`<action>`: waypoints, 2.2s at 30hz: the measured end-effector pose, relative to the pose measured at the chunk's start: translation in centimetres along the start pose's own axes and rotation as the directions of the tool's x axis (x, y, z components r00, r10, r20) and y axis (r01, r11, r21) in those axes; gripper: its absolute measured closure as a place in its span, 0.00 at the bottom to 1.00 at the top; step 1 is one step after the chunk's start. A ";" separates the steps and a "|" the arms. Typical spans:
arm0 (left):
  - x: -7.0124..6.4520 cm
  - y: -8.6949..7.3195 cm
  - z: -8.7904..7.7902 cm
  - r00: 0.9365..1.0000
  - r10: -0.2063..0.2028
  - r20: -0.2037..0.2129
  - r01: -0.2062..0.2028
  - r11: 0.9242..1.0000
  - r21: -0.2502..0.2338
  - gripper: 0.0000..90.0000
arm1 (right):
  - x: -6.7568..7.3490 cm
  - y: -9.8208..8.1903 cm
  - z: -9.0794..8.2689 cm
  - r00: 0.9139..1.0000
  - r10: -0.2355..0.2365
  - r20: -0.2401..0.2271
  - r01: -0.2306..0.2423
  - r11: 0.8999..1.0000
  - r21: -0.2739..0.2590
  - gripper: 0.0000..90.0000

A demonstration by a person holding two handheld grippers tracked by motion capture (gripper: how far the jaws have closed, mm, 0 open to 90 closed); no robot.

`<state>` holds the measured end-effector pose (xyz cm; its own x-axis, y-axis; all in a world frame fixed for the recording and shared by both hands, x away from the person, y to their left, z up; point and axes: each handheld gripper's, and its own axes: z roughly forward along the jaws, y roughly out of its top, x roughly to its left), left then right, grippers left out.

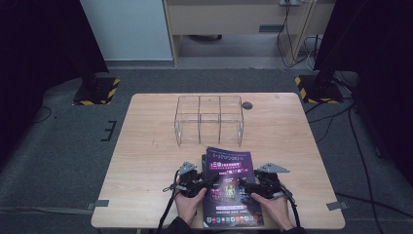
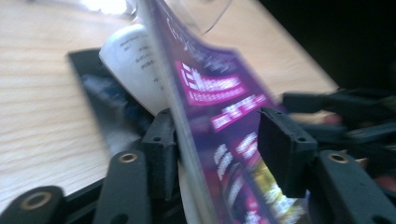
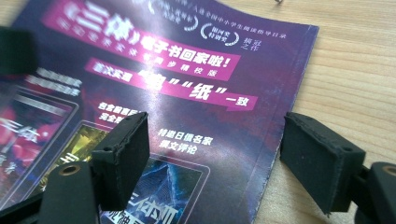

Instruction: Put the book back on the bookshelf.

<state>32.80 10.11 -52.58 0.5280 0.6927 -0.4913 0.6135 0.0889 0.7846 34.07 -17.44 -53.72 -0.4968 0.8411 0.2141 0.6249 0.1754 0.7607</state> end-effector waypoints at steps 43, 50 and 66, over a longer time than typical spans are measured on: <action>-2.6 2.2 -1.9 0.990 0.138 -0.041 -0.139 0.990 -0.015 0.90 | -2.1 0.4 -2.0 0.991 0.071 -0.110 -0.078 0.995 -0.055 0.21; -2.7 2.7 -2.6 0.989 0.144 -0.024 -0.145 0.988 -0.049 0.90 | -1.9 0.4 -1.4 0.976 0.095 -0.196 -0.106 0.993 -0.045 0.20; -2.5 2.4 -2.9 0.988 0.151 -0.024 -0.152 0.985 -0.077 0.90 | -1.5 0.1 0.5 0.919 0.229 -0.321 -0.226 0.973 0.048 0.39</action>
<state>31.26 10.71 -48.39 0.6003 0.7152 -0.3579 0.4789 0.0370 0.8771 35.19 -18.49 -54.22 -0.5067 0.6485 0.5681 0.7493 0.0054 0.6622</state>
